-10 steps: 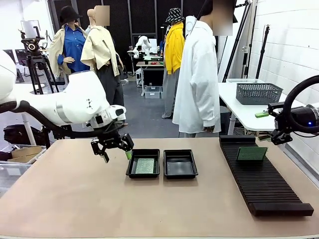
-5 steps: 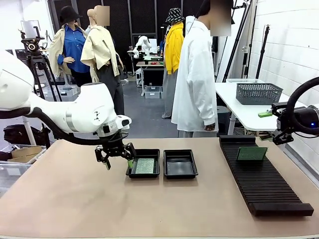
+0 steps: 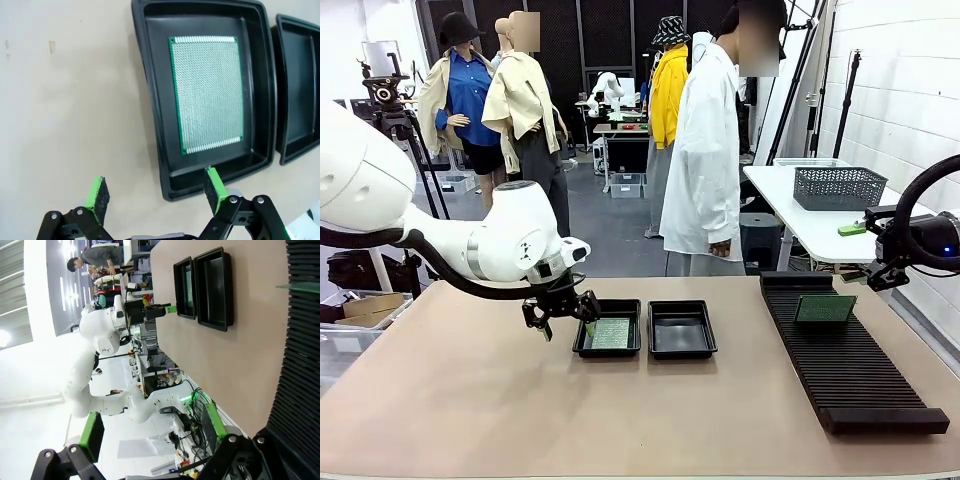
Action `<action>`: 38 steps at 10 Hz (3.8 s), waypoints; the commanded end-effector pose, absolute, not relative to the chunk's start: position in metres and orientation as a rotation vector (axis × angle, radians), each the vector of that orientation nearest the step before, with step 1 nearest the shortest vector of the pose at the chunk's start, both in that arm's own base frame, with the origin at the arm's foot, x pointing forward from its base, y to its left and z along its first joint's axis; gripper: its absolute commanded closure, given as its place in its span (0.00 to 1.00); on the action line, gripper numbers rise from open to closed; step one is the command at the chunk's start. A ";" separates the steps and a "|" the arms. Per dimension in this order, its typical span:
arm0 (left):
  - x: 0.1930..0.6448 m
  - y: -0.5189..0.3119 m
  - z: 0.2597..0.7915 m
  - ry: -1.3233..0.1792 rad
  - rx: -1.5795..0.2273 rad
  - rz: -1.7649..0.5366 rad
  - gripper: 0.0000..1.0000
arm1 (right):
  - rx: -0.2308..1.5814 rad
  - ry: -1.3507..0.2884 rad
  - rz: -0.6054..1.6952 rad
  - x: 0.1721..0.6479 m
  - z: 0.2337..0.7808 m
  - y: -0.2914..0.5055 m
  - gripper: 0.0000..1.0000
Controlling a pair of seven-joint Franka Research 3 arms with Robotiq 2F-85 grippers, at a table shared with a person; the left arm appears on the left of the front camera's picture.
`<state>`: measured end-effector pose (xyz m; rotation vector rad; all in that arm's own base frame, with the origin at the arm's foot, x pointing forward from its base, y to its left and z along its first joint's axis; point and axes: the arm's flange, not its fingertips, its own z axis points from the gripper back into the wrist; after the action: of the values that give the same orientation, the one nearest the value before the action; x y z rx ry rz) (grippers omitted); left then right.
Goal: Inspect and transfer BCBs to ESD trays.
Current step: Pick up the ESD tray and place it on the left side of the table.
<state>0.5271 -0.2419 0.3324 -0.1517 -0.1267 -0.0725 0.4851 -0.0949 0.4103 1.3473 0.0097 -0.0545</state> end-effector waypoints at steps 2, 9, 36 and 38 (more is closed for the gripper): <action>0.544 -0.255 0.323 -0.207 -0.098 0.009 0.00 | 1.338 0.014 -0.075 0.484 0.411 -0.093 0.00; 0.564 -0.254 0.319 -0.218 -0.176 0.113 0.13 | 1.338 0.014 -0.075 0.484 0.411 -0.093 0.00; 0.548 -0.210 0.339 -0.194 -0.199 0.100 1.00 | 1.338 0.014 -0.075 0.484 0.411 -0.093 0.00; 0.540 -0.189 0.344 -0.168 -0.201 0.063 1.00 | 1.338 0.014 -0.075 0.484 0.411 -0.093 0.00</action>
<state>0.5486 -0.2031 0.3388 -0.1880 -0.1875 0.0941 0.4851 -0.0948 0.4103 1.3473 0.0100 -0.0548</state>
